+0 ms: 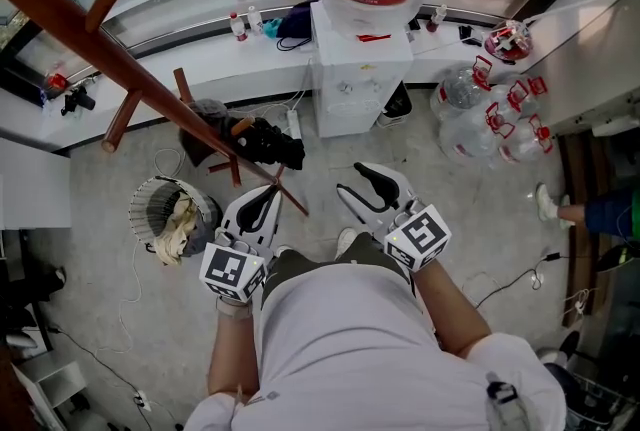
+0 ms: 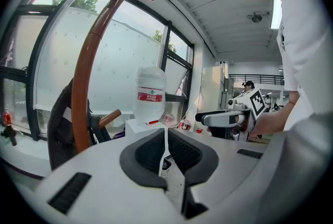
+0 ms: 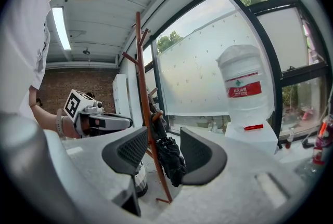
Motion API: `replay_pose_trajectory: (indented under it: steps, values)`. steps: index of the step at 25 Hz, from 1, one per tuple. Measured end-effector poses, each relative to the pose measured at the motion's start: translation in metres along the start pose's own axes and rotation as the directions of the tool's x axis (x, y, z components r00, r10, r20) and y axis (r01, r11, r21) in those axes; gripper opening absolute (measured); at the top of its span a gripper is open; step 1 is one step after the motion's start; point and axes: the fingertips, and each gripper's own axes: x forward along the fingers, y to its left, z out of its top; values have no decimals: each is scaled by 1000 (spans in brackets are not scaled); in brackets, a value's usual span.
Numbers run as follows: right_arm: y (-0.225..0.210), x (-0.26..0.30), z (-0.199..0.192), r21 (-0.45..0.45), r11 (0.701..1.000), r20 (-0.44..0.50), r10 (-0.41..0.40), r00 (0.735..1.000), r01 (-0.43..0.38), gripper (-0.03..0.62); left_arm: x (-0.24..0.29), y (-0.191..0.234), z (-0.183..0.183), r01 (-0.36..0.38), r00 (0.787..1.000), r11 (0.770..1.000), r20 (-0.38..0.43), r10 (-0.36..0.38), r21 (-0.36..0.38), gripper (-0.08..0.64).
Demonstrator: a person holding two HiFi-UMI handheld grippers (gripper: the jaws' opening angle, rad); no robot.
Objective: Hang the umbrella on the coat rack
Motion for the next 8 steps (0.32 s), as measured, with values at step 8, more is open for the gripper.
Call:
replay_pose_trajectory:
  steps: [8]
  values:
    - [-1,8,-3,-1,1000,-16,11,1000,-11,198,-1,8,-1,-7,1000,1000,-1,7,-4,3]
